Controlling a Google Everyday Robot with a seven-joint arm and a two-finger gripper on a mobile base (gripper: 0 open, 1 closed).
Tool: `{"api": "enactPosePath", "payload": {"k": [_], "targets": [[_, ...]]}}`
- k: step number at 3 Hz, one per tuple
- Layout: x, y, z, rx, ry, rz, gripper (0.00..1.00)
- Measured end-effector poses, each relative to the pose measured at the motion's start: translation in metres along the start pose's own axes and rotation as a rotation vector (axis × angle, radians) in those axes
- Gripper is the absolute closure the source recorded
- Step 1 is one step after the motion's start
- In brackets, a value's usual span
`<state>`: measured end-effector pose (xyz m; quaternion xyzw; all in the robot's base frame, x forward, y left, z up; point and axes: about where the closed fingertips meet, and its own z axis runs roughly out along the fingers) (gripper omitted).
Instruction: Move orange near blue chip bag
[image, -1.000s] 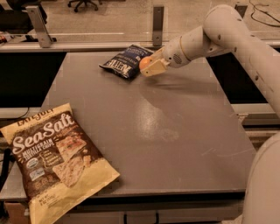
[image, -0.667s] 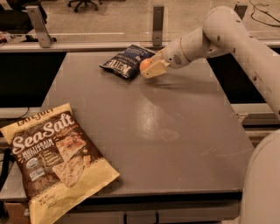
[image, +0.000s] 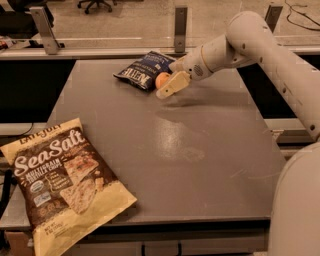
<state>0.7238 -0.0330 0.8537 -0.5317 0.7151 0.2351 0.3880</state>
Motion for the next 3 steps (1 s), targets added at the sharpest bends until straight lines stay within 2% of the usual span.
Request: {"api": "enactPosePath", "payload": {"k": [1,2,3], "targets": [[-0.001,0.002,0.004,-0.011,-0.004,0.001,0.00],[-0.004,-0.003,-0.039,0.043,-0.023,-0.013,0.00],[-0.001,-0.011,-0.105,0.133,-0.038,-0.023,0.00]]}}
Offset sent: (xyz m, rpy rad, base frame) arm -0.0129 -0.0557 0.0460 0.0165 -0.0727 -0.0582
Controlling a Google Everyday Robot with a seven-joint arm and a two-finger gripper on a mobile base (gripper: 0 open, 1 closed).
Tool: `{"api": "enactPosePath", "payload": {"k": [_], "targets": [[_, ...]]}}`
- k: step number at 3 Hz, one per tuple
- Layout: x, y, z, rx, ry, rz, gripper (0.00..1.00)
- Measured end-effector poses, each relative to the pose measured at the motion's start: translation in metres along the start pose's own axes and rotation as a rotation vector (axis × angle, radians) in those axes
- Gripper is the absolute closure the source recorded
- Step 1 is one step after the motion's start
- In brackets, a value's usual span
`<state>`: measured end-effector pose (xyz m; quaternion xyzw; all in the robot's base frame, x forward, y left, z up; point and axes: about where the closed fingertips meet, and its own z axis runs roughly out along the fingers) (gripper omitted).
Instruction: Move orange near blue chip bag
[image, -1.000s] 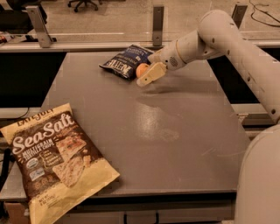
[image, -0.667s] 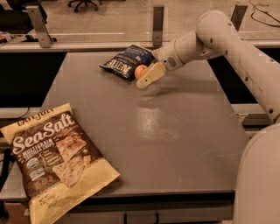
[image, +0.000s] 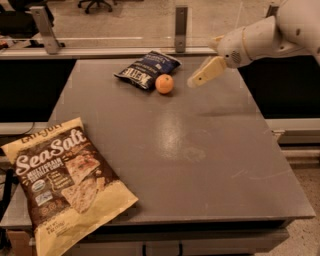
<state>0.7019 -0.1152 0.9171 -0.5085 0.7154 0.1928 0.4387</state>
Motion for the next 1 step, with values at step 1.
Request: {"api": "enactPosePath", "payload": {"k": [1], "targets": [[0.0053,-0.0159,-0.0904,0.114,-0.044,-0.008,0.00]]}}
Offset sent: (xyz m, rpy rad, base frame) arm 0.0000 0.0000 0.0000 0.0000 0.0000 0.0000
